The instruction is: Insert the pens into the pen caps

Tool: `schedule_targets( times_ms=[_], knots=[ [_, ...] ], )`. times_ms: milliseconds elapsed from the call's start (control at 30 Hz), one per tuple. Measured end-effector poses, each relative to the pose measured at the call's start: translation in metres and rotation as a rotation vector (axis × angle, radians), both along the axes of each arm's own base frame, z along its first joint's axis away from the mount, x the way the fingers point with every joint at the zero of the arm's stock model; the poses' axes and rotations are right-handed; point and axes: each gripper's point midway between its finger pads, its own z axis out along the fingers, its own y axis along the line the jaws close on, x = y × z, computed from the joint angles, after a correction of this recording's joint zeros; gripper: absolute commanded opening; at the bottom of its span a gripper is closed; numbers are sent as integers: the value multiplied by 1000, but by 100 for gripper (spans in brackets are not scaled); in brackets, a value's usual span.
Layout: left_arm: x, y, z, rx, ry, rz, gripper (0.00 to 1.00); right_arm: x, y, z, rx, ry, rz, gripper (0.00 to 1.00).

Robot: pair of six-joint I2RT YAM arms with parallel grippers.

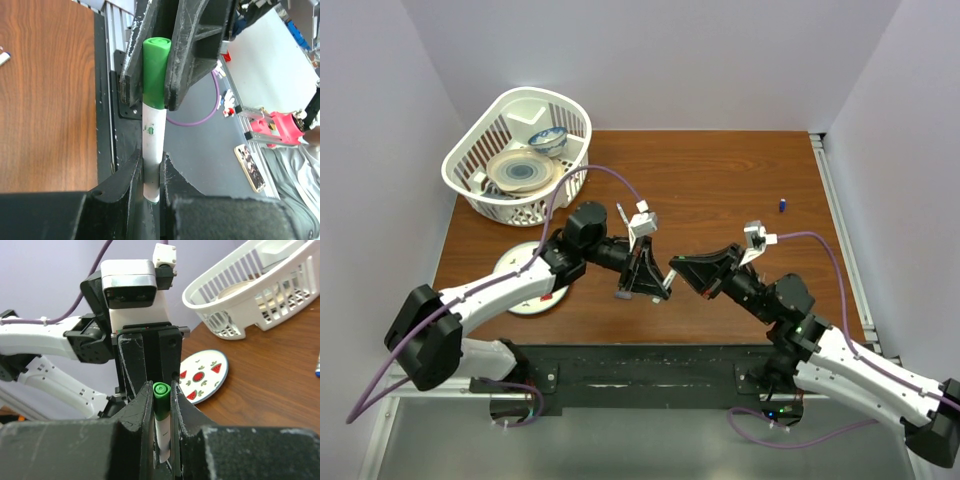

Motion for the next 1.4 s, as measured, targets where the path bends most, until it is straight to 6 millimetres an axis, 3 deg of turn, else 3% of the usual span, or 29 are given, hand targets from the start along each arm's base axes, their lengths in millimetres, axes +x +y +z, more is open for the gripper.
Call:
schedule_targets(
  times_ms=[33,67,200,333,500,600,767,867,933,1100,1167,1300,1400],
  knots=[
    [2,-1,1,-3,0,3,0,2,-1,2,-6,10,-13,14],
    [4,-1,3,-11,-4,12,0,6,-2,6,-19,28,-35,20],
    [17,-5,17,-68,-66,61,0,15,-4,24,-65,82,-96,35],
    [51,-1,40,-132,-163,235,0,14,-5,37,-145,121,-120,54],
    [75,12,44,-138,-194,411,0,9,-23,82,-146,64,-164,68],
    [88,18,31,-91,-174,507,0,5,-41,97,-136,40,-197,76],
    [114,16,2,22,-97,717,0,-6,-65,76,-151,57,-221,81],
    [117,-1,-37,138,-10,770,0,-8,-71,44,-203,86,-231,82],
    [121,-13,-77,254,71,803,0,-8,-73,23,-254,116,-237,82],
    [130,-17,-141,460,191,901,6,-7,-78,-1,-326,164,-259,82],
    [136,-13,-152,506,227,962,7,-7,-79,-2,-330,168,-260,82],
    [146,-12,-156,519,291,1049,8,-7,-81,-4,-333,176,-268,82],
    [148,-15,-163,525,339,1073,15,-8,-83,-5,-331,179,-269,82]
  ],
)
